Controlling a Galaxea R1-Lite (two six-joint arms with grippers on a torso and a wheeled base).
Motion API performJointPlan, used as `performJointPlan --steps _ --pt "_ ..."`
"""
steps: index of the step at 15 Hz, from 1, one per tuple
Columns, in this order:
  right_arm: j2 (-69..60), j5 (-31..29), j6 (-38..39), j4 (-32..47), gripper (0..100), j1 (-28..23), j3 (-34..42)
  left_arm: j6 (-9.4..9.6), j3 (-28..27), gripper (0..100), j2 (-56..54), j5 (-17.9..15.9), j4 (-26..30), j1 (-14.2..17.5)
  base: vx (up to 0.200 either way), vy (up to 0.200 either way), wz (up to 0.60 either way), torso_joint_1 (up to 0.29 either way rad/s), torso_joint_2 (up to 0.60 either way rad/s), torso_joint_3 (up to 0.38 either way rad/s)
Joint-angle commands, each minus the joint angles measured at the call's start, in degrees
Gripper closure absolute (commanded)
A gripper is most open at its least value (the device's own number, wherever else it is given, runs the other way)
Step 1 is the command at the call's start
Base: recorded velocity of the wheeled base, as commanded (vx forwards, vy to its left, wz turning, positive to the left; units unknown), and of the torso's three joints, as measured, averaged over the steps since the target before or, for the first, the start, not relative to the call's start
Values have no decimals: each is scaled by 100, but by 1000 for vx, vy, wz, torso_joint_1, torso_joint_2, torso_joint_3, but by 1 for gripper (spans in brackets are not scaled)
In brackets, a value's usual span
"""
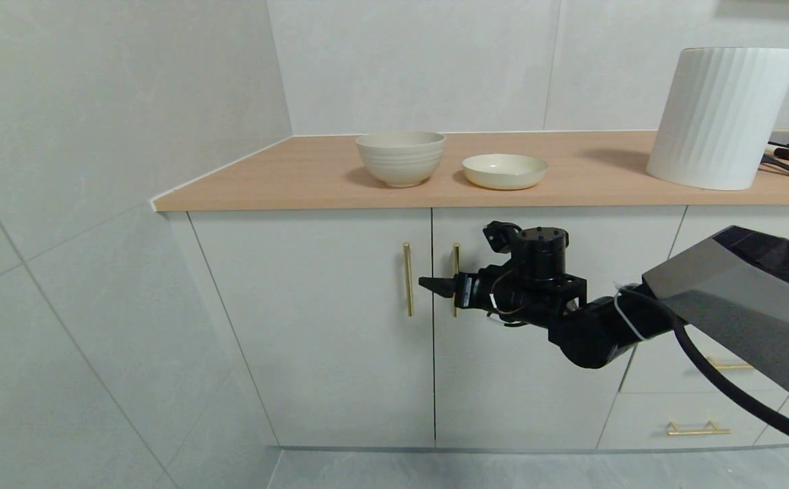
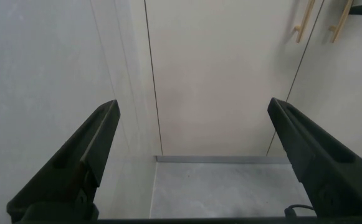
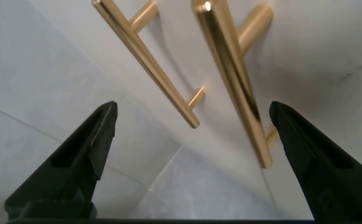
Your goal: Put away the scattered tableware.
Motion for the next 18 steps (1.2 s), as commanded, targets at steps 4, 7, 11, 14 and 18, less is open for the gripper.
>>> performJointPlan --steps 4,7,11,14,18 --pt "-8 45 96 -20 0 35 27 -1 0 0 9 1 -1 2 0 0 0 0 0 0" --pt "-43 54 289 -20 0 114 53 -1 0 0 9 1 -1 2 0 0 0 0 0 0" --pt "-254 212 289 -11 0 140 264 -1 0 0 9 1 -1 -7 0 0 0 0 0 0" --pt "-403 467 289 -11 0 140 466 -1 0 0 9 1 -1 -7 0 0 0 0 0 0" --pt "-702 695 280 7 0 140 835 -1 0 0 9 1 -1 2 0 0 0 0 0 0"
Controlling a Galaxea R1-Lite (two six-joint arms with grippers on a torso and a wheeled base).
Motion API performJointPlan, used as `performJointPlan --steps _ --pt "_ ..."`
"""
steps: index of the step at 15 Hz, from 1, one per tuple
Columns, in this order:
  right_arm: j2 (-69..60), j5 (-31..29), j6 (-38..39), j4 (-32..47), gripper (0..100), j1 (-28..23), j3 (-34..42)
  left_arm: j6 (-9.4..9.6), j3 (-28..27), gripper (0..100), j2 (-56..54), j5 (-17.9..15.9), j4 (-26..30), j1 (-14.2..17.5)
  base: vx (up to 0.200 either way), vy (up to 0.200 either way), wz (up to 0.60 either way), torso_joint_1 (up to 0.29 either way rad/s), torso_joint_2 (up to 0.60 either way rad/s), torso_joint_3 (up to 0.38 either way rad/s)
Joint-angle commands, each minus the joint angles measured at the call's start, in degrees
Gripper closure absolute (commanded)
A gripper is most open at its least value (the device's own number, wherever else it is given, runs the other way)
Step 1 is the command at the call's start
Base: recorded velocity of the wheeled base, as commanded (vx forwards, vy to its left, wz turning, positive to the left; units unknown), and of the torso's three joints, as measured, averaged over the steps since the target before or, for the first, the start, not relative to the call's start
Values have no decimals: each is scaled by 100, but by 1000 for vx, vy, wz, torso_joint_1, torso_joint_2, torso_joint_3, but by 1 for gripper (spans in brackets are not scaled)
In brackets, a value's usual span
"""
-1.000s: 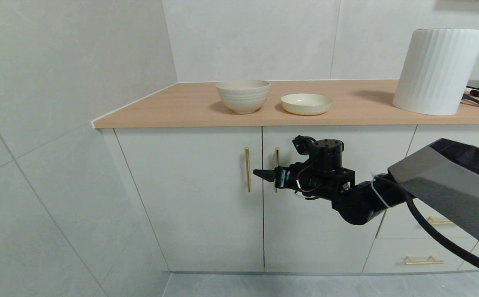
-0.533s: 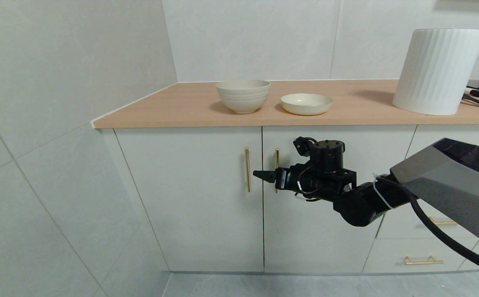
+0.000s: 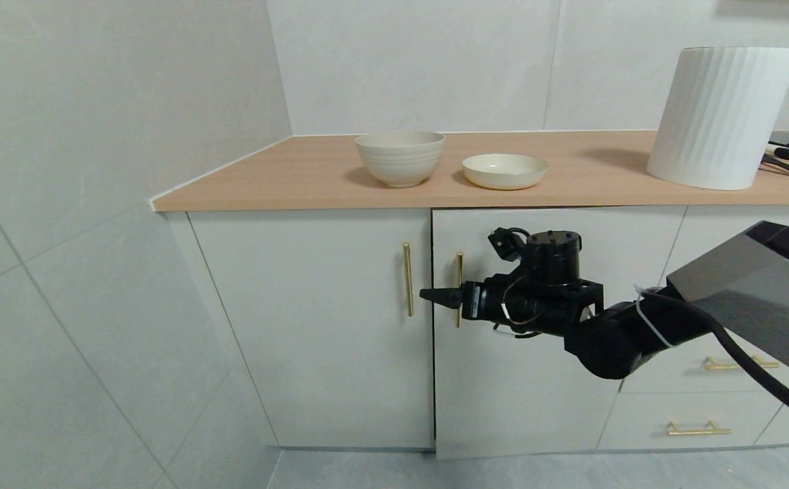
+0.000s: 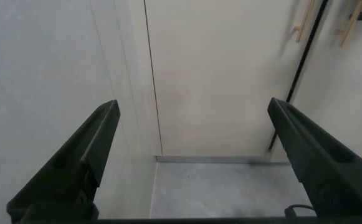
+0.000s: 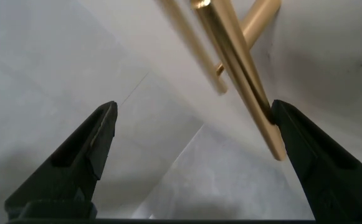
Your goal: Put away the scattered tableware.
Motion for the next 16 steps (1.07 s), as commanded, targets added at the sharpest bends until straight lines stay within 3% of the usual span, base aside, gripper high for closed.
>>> performJointPlan --steps 1,2,11,16 --pt "-265 135 -4 -7 0 3 193 -1 0 0 9 1 -1 4 0 0 0 0 0 0" --pt "-406 363 -4 -7 0 -5 360 -1 0 0 9 1 -1 4 0 0 0 0 0 0" --pt "-1241 495 5 -33 0 206 1503 -1 0 0 9 1 -1 4 0 0 0 0 0 0" --pt "-2093 846 -13 -33 0 294 2637 -1 0 0 9 1 -1 4 0 0 0 0 0 0"
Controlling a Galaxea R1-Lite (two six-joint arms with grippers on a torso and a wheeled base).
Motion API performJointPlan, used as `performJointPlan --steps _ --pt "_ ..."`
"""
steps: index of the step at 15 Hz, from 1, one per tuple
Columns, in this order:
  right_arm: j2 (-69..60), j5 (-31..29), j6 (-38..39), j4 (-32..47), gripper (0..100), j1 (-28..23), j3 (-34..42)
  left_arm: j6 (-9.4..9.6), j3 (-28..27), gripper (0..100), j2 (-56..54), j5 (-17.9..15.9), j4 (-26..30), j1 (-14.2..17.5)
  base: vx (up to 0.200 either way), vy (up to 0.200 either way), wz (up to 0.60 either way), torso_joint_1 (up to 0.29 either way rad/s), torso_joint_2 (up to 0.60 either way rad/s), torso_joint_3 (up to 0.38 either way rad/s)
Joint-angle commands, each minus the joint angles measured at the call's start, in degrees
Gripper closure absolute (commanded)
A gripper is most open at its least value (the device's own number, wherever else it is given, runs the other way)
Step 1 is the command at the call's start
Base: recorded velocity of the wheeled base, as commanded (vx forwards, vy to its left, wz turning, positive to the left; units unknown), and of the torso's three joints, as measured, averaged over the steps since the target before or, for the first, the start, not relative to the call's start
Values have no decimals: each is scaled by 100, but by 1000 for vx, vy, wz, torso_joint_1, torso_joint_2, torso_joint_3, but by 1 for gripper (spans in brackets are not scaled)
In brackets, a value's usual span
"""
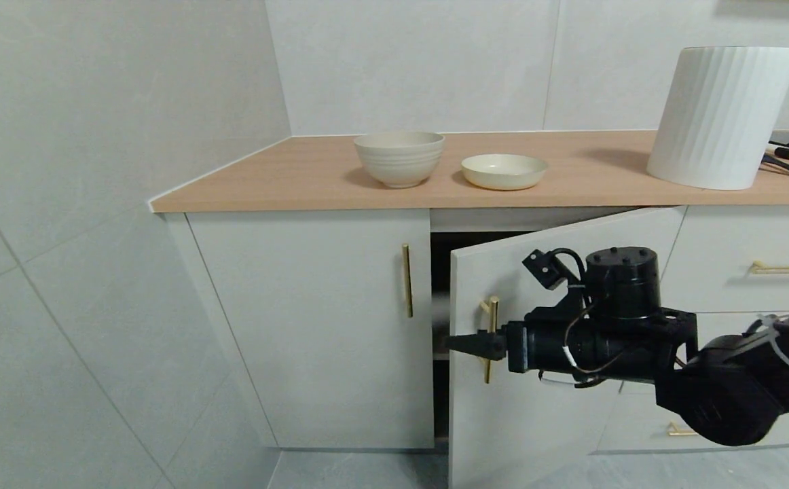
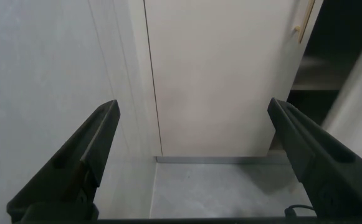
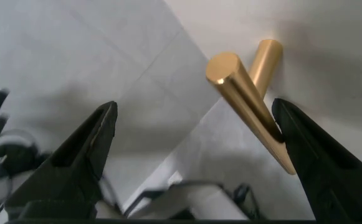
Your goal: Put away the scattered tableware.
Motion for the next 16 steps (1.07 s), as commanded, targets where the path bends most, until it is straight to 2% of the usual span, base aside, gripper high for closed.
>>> performJointPlan --steps 1,7,11,16 --pt "-587 131 -6 18 0 28 584 8 0 0 9 1 -1 4 0 0 0 0 0 0" --pt "-1229 122 -6 -79 0 107 1471 -1 0 0 9 1 -1 4 0 0 0 0 0 0" --pt "-1361 131 21 -580 0 81 1726 -10 0 0 9 1 -1 4 0 0 0 0 0 0" --pt "-1466 280 29 -597 0 107 1884 25 0 0 9 1 -9 4 0 0 0 0 0 0"
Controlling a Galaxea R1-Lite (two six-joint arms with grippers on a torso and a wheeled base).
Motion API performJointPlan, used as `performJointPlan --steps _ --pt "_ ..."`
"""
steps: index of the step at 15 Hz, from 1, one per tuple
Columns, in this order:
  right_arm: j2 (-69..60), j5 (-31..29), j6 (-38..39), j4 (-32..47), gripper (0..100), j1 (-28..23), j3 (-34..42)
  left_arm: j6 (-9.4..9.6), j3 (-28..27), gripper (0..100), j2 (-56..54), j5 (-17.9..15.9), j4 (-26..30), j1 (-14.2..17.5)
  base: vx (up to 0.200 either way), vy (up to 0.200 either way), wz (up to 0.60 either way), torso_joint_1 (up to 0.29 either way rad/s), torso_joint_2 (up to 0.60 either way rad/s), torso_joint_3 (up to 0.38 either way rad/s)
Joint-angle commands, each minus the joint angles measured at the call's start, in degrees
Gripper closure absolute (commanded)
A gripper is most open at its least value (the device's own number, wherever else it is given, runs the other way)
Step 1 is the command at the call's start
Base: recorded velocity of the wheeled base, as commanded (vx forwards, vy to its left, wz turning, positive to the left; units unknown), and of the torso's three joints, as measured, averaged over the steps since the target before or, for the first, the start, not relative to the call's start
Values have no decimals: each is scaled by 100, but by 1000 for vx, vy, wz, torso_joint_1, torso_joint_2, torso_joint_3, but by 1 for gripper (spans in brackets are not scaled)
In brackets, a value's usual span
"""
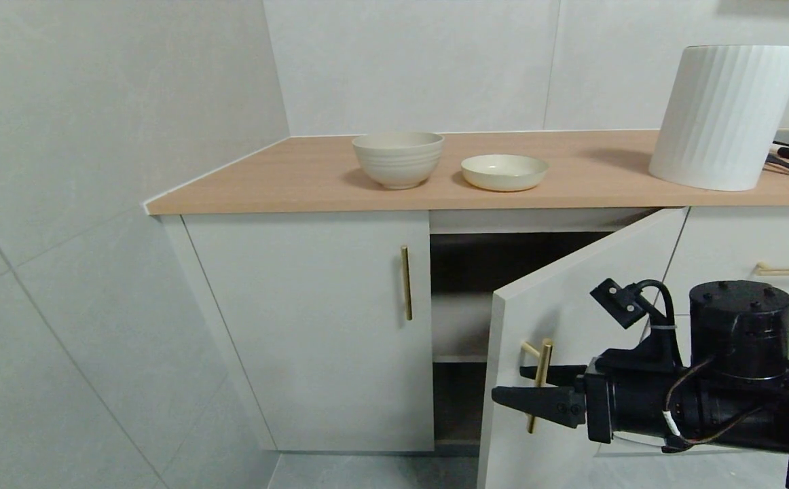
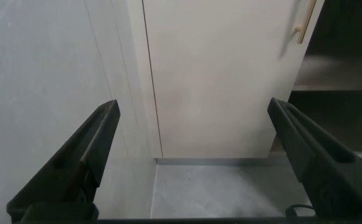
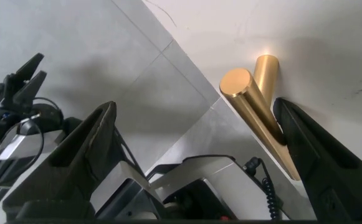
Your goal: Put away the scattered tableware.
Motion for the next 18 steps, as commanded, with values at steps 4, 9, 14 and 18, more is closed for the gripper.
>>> performJointPlan --steps 4,9,14,18 --pt "-229 64 5 -6 0 13 274 -32 -334 0 18 -360 -128 -7 0 0 0 0 0 0" --pt "-290 64 14 -6 0 22 318 -436 -2742 0 2514 -3014 1103 -104 0 0 0 0 0 0" --pt "-370 73 14 -6 0 22 389 -480 -3331 0 5757 -3585 -778 -394 0 0 0 0 0 0" --pt "-378 73 5 -15 0 22 433 -1113 -3349 0 7286 -3576 -1736 -1835 0 0 0 0 0 0"
